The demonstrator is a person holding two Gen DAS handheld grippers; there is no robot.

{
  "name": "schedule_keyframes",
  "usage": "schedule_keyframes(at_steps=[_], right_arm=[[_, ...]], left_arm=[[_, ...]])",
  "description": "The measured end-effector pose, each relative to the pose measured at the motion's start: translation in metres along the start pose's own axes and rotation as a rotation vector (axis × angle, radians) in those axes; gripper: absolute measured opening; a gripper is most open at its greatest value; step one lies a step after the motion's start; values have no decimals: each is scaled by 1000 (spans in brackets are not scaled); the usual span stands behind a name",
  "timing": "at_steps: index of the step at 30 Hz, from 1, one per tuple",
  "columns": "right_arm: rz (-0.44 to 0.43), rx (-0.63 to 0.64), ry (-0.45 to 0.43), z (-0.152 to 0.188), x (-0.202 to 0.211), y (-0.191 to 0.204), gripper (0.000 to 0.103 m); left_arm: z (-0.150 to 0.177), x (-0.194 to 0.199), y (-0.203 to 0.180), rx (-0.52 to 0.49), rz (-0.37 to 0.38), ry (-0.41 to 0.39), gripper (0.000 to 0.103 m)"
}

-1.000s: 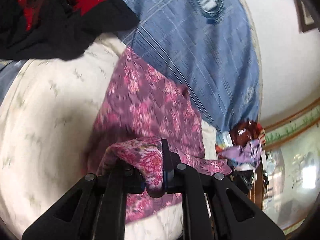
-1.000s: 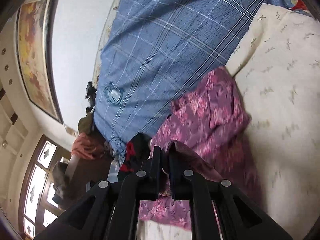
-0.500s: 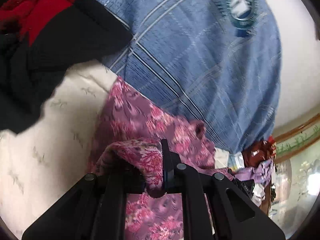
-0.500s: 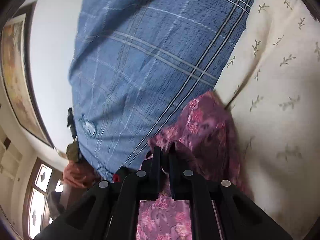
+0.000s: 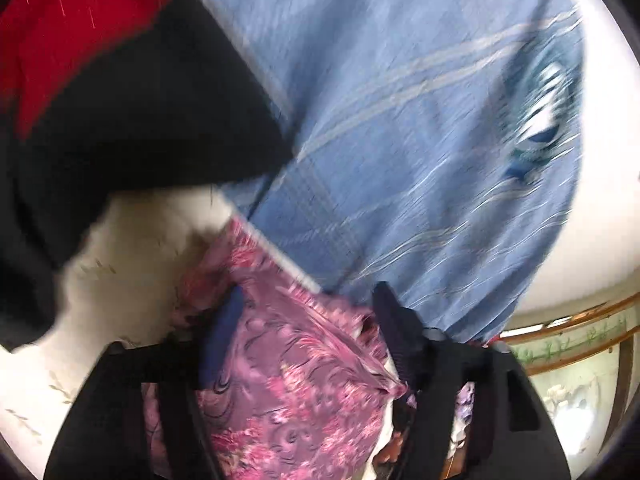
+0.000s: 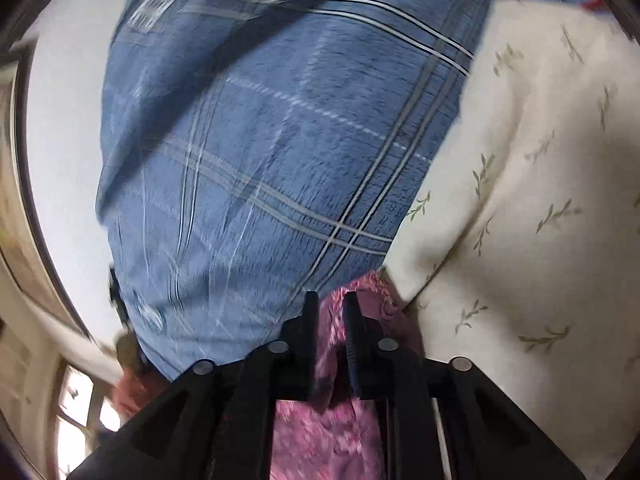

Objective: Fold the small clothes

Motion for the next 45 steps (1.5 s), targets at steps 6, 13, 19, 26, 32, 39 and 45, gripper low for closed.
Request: schedule_keyframes(at_steps=[6, 13, 19, 26, 32, 39, 45], right_arm=[[116, 215, 94, 29, 5, 16, 46], [299, 382, 123, 38, -33, 31, 62], [345, 456, 181, 46, -68, 38, 4], [347, 443, 91, 23, -53, 40, 4], [350, 357, 143, 45, -31, 20, 18], [252, 286, 112, 91, 88, 12, 40], [159, 101, 183, 150, 141, -15, 54]], left_arm=[[32, 14, 16, -132, -154, 92, 76], [69, -7, 40, -253, -297, 205, 76], [55, -20, 38, -342, -380, 181, 31], [5, -15, 64, -311, -507, 88, 9], [23, 38, 58, -249, -373, 101, 18], [142, 107, 37, -232, -163, 140, 62], [206, 114, 45, -93, -22, 154, 67]])
Point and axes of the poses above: each gripper's, at about its wrist camera, not at the fingertips, and x roughly against the way its jaws point, y to its left, z to its underside, the point moved 9 cm from there along -x, roughly the way its jaws point, and after that the axes turned 4 degrees about z, right-handed, at the moved point
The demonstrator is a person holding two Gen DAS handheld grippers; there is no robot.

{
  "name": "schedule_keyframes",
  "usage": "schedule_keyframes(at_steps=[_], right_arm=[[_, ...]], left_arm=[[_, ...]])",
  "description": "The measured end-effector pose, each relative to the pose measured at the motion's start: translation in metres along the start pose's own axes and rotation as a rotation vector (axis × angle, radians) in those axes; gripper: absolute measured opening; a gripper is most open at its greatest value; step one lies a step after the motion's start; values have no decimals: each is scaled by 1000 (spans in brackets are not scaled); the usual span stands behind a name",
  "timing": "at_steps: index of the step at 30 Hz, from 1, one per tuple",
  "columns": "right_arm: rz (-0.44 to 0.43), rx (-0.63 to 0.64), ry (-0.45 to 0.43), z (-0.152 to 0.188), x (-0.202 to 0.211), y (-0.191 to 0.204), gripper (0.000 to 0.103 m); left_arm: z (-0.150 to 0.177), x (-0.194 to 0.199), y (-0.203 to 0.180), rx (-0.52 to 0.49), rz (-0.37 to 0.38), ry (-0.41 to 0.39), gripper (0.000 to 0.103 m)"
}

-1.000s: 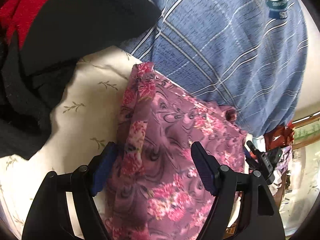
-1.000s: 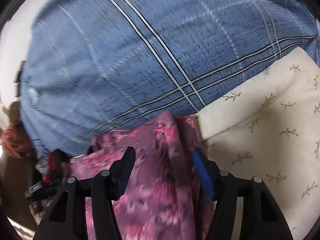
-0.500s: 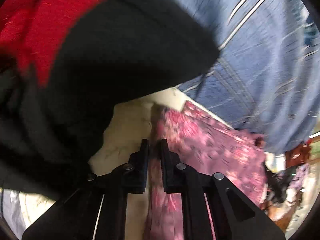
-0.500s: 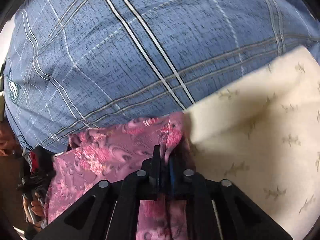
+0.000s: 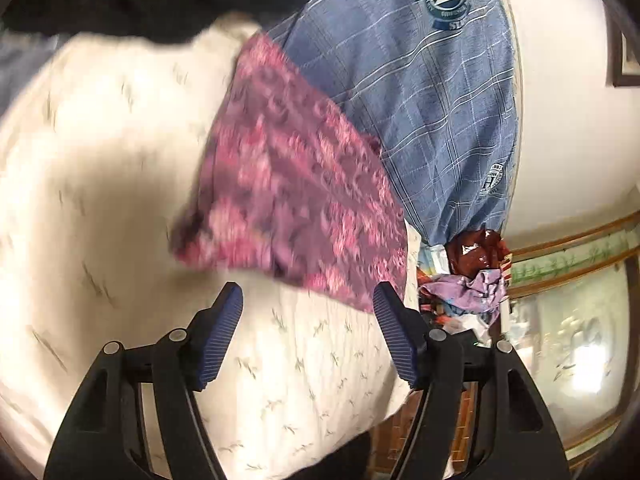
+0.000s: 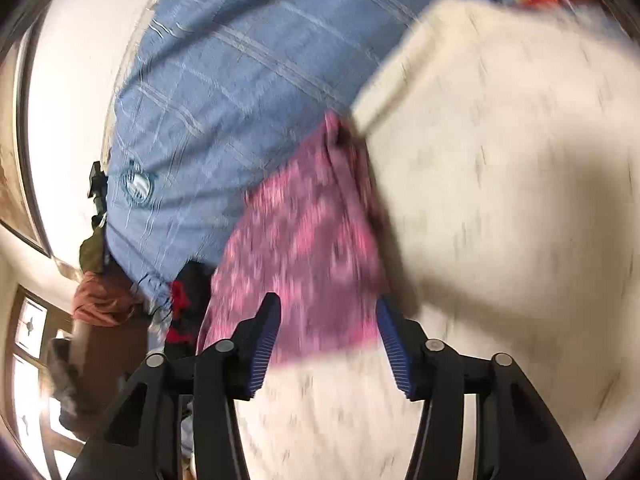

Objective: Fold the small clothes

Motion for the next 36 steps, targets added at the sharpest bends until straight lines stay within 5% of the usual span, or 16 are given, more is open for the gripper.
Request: schedule_keyframes(at_steps=[4, 10, 11, 12, 13, 17, 20, 23, 26, 29, 31, 33, 34, 36], right_arm=[[-37, -109, 63, 27, -32, -3, 54], [-118, -214, -48, 8, -59, 14, 51], [-114, -213, -55, 7, -62, 16, 39], [-106, -206, -56, 6, -65, 18, 22], [-111, -191, -43, 2, -67, 22, 5], [-111, -45, -142, -28, -30, 44, 4], [-36, 7, -117, -34, -32, 36, 4], [47, -15, -70, -22, -50, 5, 4], [36, -82, -7, -7, -56, -12, 10], [75, -55, -51, -12, -31, -13, 13], [81, -28, -101, -22, -14, -8, 14], [95, 25, -152, -38, -6, 7, 29], [102, 63, -161, -46, -10, 17, 41], [108, 111, -176, -62, -21, 35, 43]], left_arm=[[-1, -15, 14, 157, 45, -30, 67], [-21, -39, 22, 269, 48, -105, 66], [-30, -36, 23, 273, 27, -142, 47], [-36, -31, 25, 268, 21, -158, 15], [-42, -26, 25, 259, 13, -166, 6], [-59, -5, 16, 119, -133, -221, 4], [-51, -16, 37, 103, -230, -153, 4], [-34, -20, 56, 151, -221, -121, 5], [-28, 1, 53, 163, -182, -154, 9], [-33, 35, 30, 62, -201, -210, 13], [-47, 40, 8, -19, -202, -224, 33], [-67, 33, -9, -109, -234, -237, 64], [-78, 25, -17, -152, -266, -234, 65], [-97, -7, -26, -193, -293, -181, 65]])
Point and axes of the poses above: each gripper's, at about its wrist camera, not at the fingertips, and x roughly against the way its jaws point, y to its left, z to its underside, the point moved 9 cm from there along -x, roughly the way its jaws point, and after that the axes turned 4 degrees about z, right-handed, at the moved point
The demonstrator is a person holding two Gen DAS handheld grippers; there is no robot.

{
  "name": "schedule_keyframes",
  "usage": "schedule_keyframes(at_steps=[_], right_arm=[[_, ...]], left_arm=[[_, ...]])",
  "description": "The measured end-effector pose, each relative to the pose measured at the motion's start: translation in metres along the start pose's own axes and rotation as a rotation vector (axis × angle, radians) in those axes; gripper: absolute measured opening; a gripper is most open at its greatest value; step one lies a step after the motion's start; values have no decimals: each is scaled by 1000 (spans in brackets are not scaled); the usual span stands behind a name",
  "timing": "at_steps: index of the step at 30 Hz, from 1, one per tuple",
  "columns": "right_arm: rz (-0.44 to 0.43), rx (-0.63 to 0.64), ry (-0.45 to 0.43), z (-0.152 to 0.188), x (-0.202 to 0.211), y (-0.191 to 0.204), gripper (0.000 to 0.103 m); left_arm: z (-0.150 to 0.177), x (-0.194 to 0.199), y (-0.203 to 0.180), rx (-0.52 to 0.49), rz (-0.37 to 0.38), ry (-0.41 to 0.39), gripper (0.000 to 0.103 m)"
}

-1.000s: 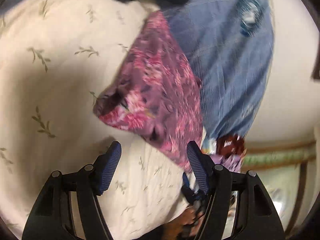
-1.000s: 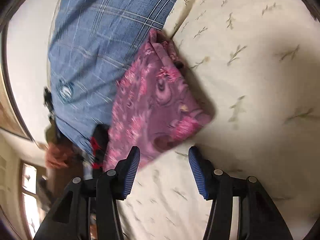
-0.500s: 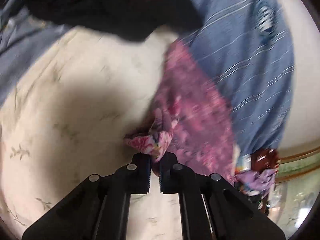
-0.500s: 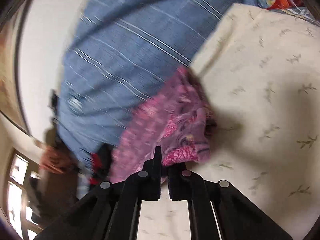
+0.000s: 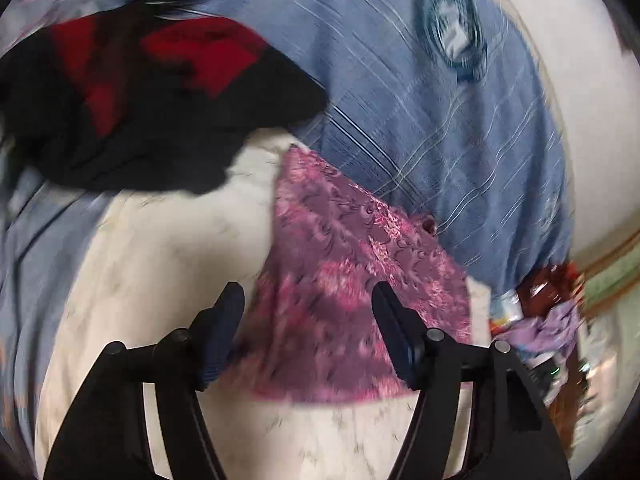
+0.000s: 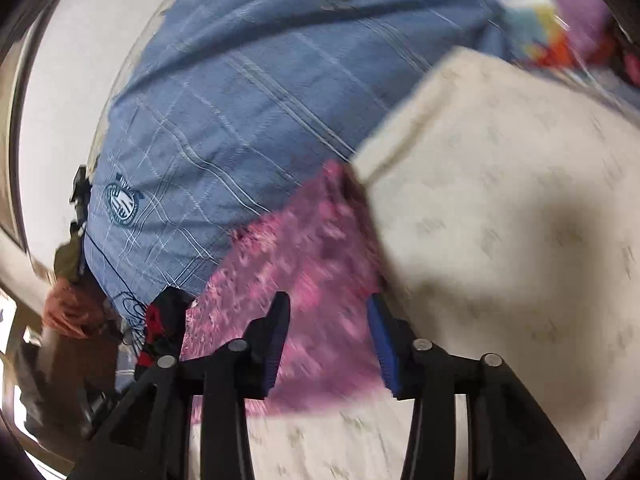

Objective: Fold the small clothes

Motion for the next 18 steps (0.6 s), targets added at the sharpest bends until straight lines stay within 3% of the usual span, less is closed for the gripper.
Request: schedule_keyframes(at_steps=[2, 6, 8, 11, 13, 14, 15, 16, 17, 18], right_arm=[[-12, 31, -6, -13, -13, 12, 46], [94, 62, 30, -44, -69, 10, 52], [141, 61, 50, -56, -95, 3, 52], [162, 46, 80, -66, -125, -2, 53], [166, 48, 93, -70, -144, -1, 52], [167, 75, 95, -70, -149, 3, 45], [174, 122, 89, -70, -153, 9, 35], [185, 169, 89, -70, -155, 15, 5], [193, 200, 97, -70, -157, 20, 5], [194, 242, 88, -72, -154, 28, 5]], left_arm=[[-9, -31, -10, -24, 6, 68, 65], [-45, -83, 0, -91, -168, 82, 65], [-59, -94, 15, -35, -164, 67, 66], [-68, -118, 37, 65, -113, 127, 66], [-67, -134, 44, 56, -123, 175, 66], [-70, -136, 39, 11, -134, 164, 65], [-72, -136, 31, -22, -121, 155, 42], [-74, -136, 19, -58, -94, 151, 19], [-76, -136, 8, -80, -79, 153, 3], [-79, -134, 2, -95, -75, 138, 3]])
Point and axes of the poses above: each gripper's, at about its wrist camera, not at the fingertips, and x roughly against the way its jaws point, y to its left, z to its underside, the point moved 9 cm from there along -x, roughly the way its jaws point, and after that the axes turned 4 degrees about z, right-handed, at the moved point
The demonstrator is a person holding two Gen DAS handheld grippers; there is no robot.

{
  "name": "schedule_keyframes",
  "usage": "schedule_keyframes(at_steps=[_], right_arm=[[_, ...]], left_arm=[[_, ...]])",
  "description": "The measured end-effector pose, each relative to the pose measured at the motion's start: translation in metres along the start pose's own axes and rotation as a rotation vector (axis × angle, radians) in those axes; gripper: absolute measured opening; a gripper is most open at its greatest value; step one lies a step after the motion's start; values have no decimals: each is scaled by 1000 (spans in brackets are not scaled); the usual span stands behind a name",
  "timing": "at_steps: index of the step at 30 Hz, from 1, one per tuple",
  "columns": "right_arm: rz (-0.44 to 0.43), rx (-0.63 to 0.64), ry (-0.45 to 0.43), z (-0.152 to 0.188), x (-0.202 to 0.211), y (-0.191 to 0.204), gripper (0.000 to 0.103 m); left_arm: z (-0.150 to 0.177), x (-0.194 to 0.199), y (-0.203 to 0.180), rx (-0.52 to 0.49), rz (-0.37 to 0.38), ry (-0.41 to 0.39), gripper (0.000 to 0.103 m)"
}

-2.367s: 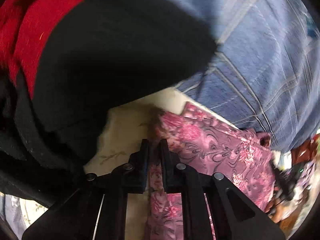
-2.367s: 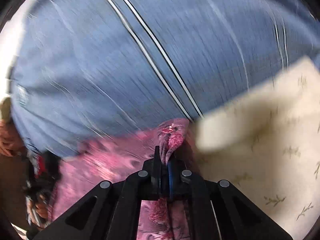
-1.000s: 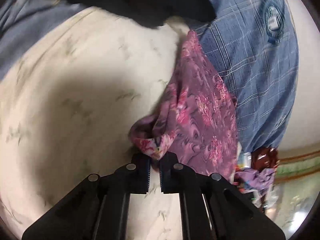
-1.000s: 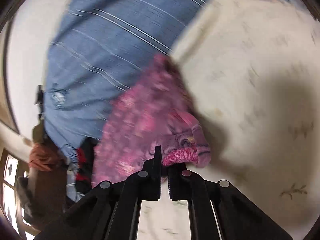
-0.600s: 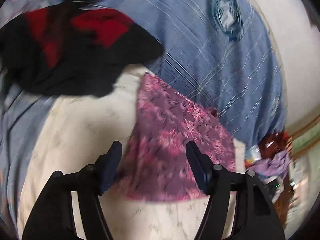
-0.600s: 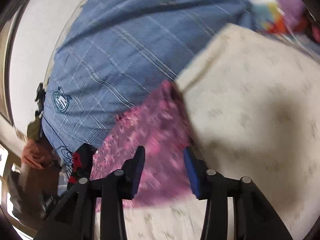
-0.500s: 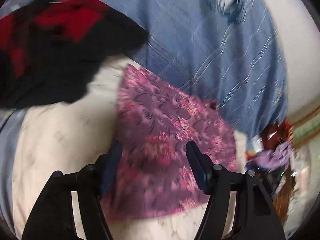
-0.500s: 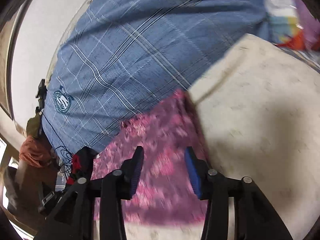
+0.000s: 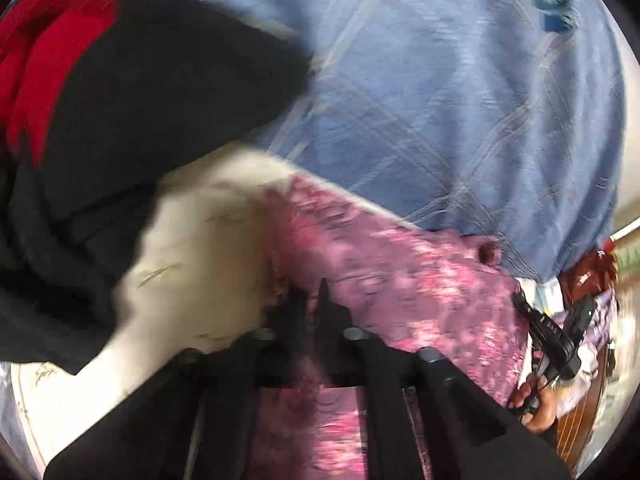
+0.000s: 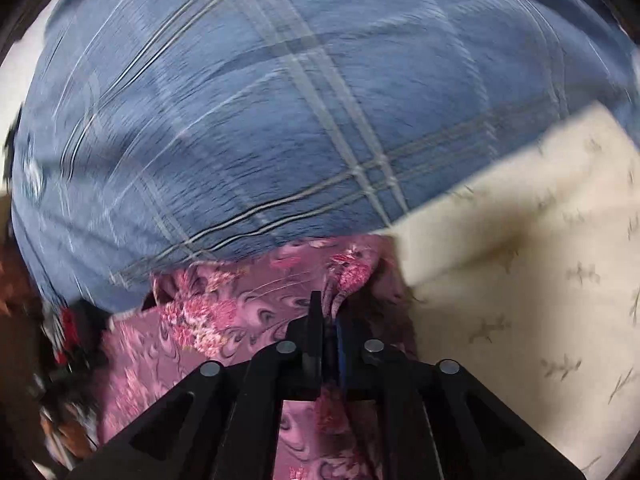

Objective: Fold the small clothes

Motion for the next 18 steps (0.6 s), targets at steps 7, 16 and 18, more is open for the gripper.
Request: schedule_keyframes(at_steps=[7, 16, 18], right_arm=[[-65, -95, -141, -29, 29, -18, 4], [22, -89, -61, 3, 23, -40, 21], [-60, -60, -91, 5, 39, -24, 28]], left_arm=[[-33, 0, 4, -54, -141, -165, 3], [-6, 24, 0, -18, -119, -181, 15], [5, 33, -25, -52, -59, -191, 55]])
Point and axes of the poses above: each gripper's, at about its wrist camera, not at the fingertips, and x roughly against the way its jaws point, y to its left, z to its underside, the point moved 9 cm from there along -x, roughly the way its jaws point, and after that the axes turned 4 degrees about z, right-handed, at the moved point
